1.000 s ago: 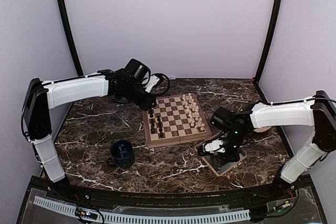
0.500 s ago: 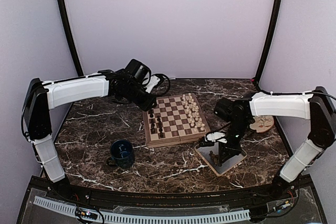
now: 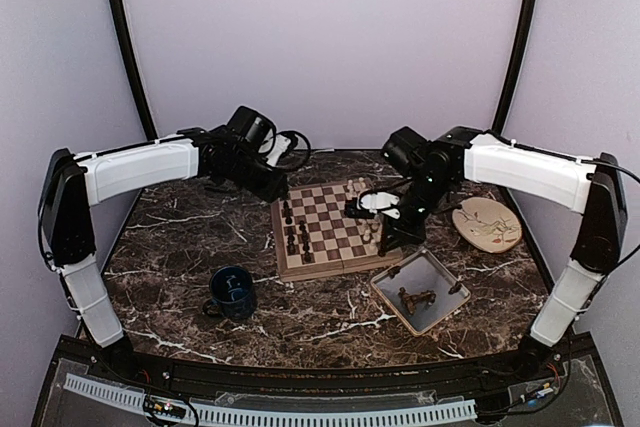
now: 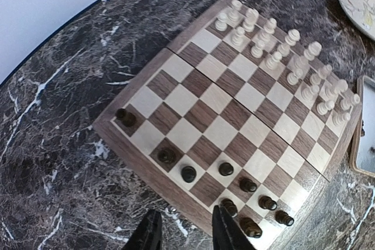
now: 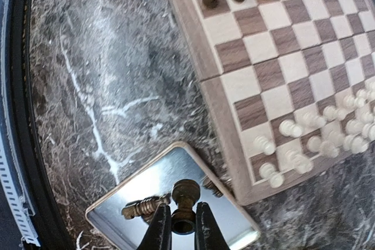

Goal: Set up the chess pieces on the board
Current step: Pick up the rook from the chess pile, then place the rook at a8.

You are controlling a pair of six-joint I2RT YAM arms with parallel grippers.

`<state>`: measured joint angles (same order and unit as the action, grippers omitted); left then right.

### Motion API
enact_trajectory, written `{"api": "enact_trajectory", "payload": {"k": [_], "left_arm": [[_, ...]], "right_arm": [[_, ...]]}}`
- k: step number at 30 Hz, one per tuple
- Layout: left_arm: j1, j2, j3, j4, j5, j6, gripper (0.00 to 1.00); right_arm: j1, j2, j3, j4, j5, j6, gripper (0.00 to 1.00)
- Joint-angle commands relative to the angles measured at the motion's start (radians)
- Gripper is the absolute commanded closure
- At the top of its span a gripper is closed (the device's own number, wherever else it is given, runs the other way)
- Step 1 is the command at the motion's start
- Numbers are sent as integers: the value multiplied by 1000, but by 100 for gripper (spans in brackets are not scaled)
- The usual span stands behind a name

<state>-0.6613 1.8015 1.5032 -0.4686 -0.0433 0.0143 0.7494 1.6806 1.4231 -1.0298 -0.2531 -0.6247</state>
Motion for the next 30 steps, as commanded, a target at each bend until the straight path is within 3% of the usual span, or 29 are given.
{"api": "enact_trajectory", "payload": {"k": [1, 10, 16, 30], "left_arm": [[95, -110, 9, 28, 62, -77, 68], [219, -185, -23, 71, 58, -107, 68], [271, -209, -38, 97, 82, -119, 68], [319, -226, -49, 116, 157, -140, 68]], "right_arm": [[70, 93, 170, 34, 88, 48, 94], [209, 373, 487, 22, 233, 60, 94], [256, 497, 645, 0, 245, 55, 94], [298, 650, 798, -4, 172, 57, 94]]}}
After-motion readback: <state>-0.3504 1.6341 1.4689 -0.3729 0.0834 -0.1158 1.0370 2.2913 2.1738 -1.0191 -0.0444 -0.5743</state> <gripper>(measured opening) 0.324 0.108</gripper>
